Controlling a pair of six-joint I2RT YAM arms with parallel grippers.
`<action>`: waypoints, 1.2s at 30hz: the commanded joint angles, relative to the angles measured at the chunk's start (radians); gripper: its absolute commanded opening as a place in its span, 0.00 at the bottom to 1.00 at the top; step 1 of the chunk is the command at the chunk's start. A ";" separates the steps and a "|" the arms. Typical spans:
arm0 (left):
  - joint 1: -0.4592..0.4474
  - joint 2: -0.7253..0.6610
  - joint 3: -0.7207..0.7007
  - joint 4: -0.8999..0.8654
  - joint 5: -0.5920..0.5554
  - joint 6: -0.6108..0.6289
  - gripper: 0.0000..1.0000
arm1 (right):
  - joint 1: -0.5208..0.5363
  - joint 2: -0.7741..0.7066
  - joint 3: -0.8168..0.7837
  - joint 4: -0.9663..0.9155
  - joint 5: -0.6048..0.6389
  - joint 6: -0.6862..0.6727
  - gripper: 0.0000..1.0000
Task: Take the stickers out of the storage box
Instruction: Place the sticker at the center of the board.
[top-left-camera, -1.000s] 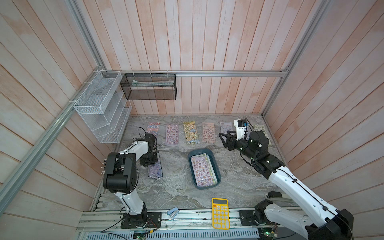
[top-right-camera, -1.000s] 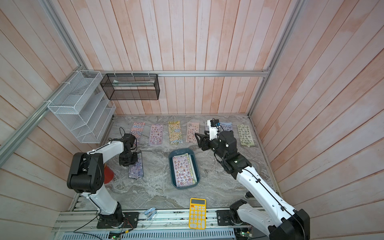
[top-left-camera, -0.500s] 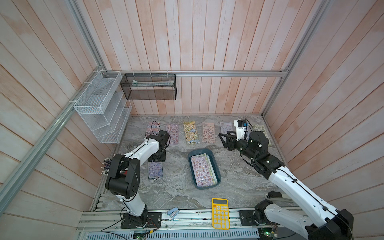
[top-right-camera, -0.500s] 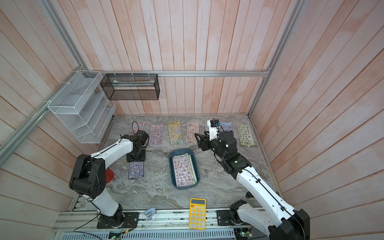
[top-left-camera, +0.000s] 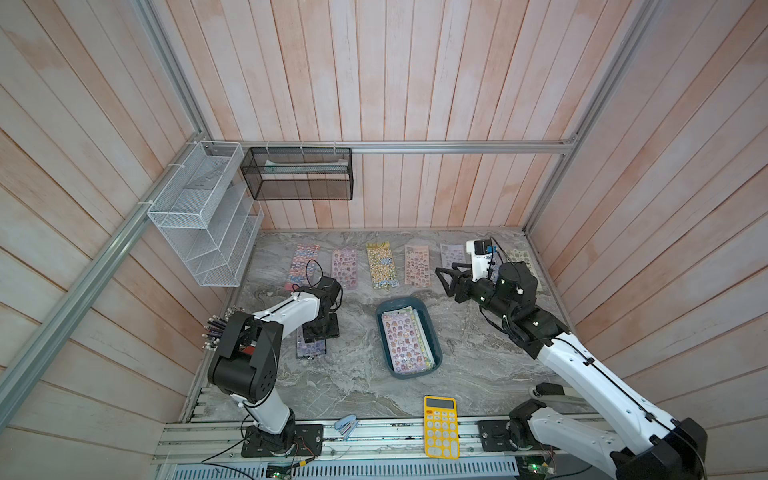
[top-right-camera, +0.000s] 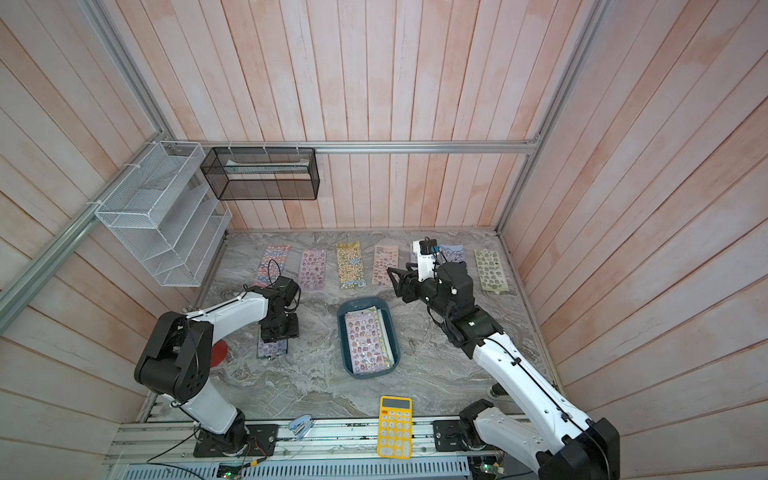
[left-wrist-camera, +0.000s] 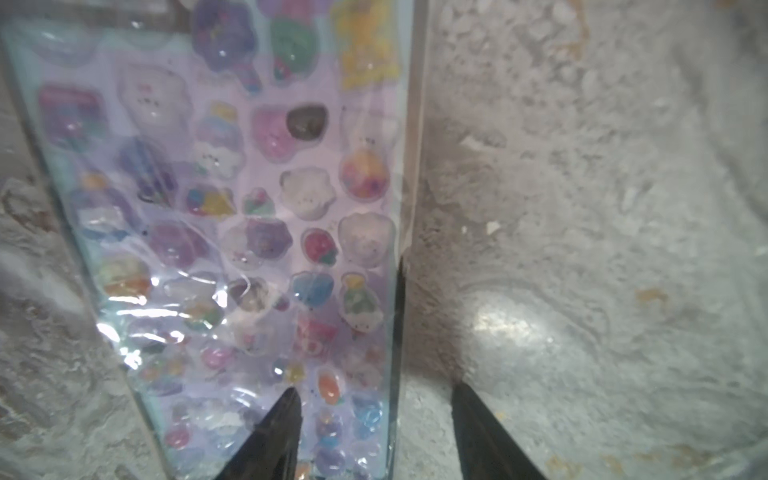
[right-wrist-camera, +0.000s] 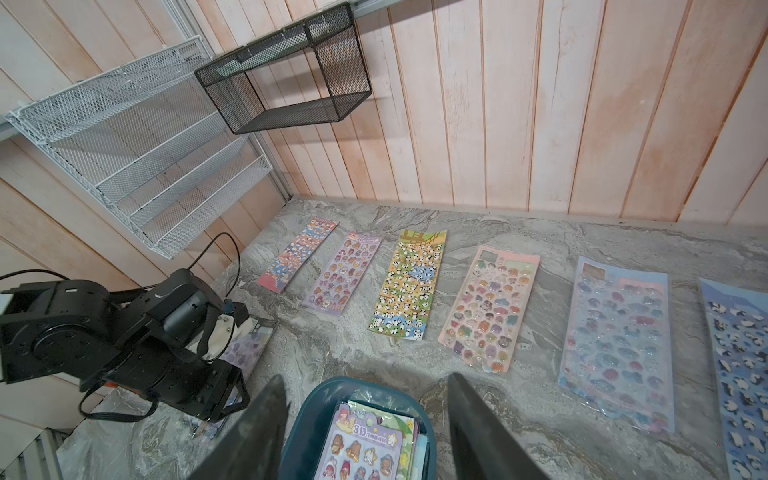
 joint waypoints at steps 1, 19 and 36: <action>0.002 0.006 -0.025 0.068 0.011 -0.021 0.53 | -0.003 0.011 0.025 0.006 -0.025 0.014 0.62; 0.131 0.007 -0.074 0.112 0.043 0.014 0.40 | -0.005 0.042 0.033 0.010 -0.043 0.018 0.62; -0.017 -0.186 0.163 -0.072 -0.032 -0.052 0.62 | 0.060 0.113 0.079 -0.106 0.107 -0.065 1.00</action>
